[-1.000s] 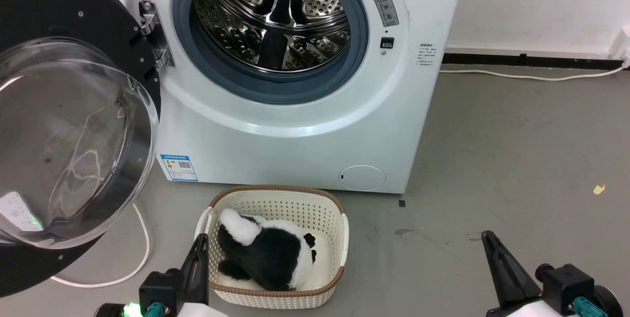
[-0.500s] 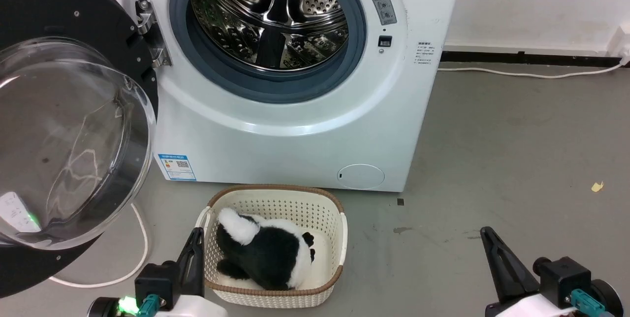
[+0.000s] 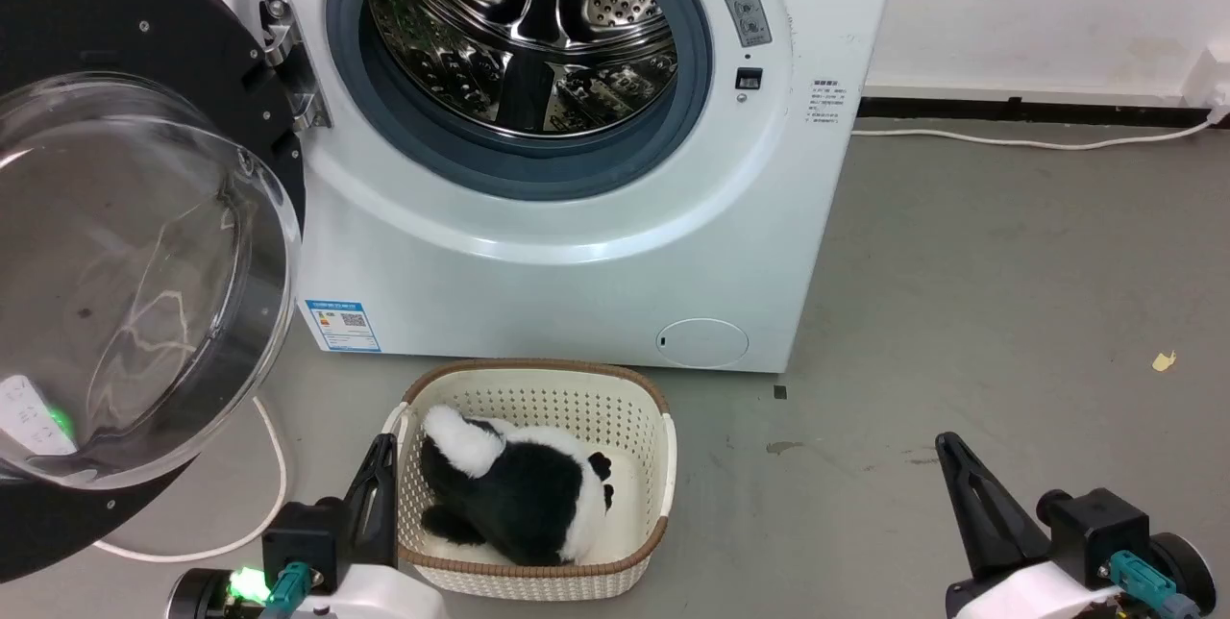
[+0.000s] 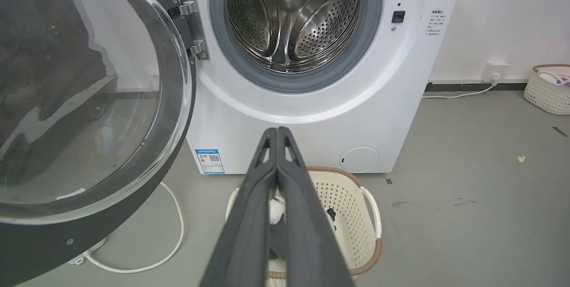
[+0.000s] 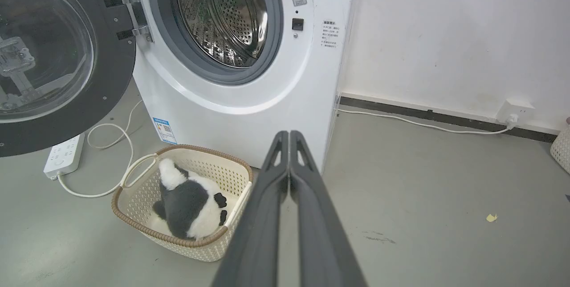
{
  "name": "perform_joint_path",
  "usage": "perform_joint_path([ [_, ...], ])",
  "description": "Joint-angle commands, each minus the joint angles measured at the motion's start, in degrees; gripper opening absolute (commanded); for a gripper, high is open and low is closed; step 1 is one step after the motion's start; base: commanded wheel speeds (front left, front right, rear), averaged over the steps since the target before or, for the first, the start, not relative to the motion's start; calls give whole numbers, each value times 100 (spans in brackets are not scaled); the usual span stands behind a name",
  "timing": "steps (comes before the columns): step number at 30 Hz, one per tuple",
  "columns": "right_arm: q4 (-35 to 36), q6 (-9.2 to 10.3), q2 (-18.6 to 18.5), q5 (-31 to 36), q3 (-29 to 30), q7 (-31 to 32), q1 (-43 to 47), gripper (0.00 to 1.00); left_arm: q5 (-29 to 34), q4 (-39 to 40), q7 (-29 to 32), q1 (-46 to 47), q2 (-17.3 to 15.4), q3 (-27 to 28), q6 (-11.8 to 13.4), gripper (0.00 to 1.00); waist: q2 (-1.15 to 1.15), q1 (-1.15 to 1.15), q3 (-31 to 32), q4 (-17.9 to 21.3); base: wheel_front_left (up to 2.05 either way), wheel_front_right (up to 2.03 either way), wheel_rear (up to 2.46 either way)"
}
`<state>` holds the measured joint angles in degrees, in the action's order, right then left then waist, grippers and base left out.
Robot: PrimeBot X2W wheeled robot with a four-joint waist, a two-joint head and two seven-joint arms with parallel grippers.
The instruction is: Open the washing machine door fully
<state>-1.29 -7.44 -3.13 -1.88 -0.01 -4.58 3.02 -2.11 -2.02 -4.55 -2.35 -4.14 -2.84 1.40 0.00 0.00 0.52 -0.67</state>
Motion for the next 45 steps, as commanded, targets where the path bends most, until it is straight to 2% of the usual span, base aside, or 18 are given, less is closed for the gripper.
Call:
perform_joint_path([
  [1, 2, 0, 0, 3, -1, 6, -5, 0, 3, 3, 7, 4, 3, 7, -2, 0, 0, 0, -1, 1, 0, 0, 0],
  [45, 54, -2, 10, 78, 0, 189, -125, 0, 88, 84, 189, 97, 53, 119, -58, 0, 0, 0, -21, 28, 0, 0, 0],
])
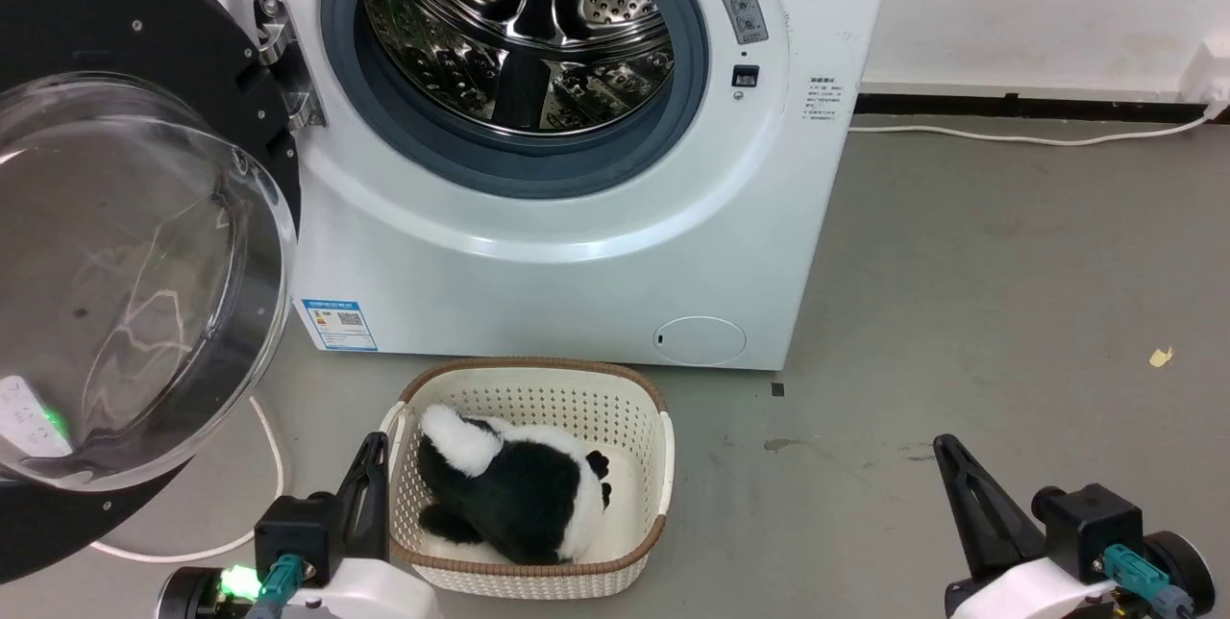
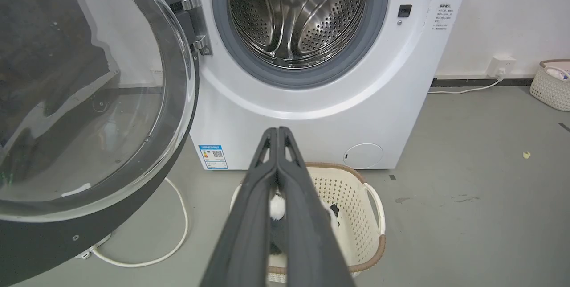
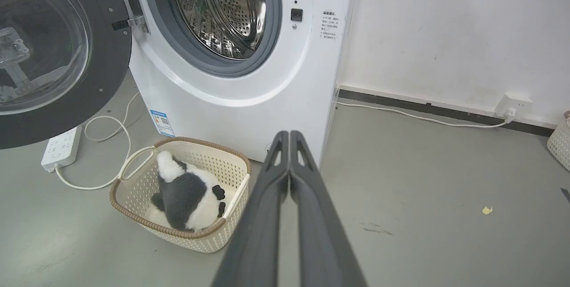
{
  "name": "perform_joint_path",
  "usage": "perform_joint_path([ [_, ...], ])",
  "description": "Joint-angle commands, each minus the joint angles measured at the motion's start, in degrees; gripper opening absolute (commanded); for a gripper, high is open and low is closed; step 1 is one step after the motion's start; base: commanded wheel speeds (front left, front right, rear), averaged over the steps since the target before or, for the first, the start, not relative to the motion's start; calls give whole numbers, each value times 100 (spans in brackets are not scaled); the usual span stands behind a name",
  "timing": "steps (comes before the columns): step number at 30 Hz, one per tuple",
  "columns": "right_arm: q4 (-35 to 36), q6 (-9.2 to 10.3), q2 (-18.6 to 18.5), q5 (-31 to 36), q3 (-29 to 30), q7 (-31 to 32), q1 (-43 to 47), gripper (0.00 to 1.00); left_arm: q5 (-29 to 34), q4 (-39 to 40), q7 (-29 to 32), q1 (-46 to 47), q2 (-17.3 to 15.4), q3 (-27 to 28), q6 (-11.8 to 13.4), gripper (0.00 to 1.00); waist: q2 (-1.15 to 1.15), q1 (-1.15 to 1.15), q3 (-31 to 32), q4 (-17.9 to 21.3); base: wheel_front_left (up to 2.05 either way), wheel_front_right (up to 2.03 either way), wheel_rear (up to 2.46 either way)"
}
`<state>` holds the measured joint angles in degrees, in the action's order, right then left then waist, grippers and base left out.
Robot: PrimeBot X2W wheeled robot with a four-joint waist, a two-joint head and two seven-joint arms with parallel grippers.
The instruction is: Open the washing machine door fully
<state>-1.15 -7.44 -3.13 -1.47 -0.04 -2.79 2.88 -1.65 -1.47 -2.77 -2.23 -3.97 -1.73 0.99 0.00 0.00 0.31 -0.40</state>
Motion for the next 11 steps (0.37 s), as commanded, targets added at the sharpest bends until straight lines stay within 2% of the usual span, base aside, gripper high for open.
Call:
perform_joint_path([
  [1, 40, -2, 11, 38, 3, 14, -113, 0, 43, 30, 15, 88, 37, 10, -19, 0, 0, 0, -1, 1, 0, 0, 0],
  [11, 53, -2, 13, 56, 3, 58, -142, 0, 64, 50, 58, 110, 49, 37, -32, 0, 0, 0, -6, 7, 0, 0, 0],
])
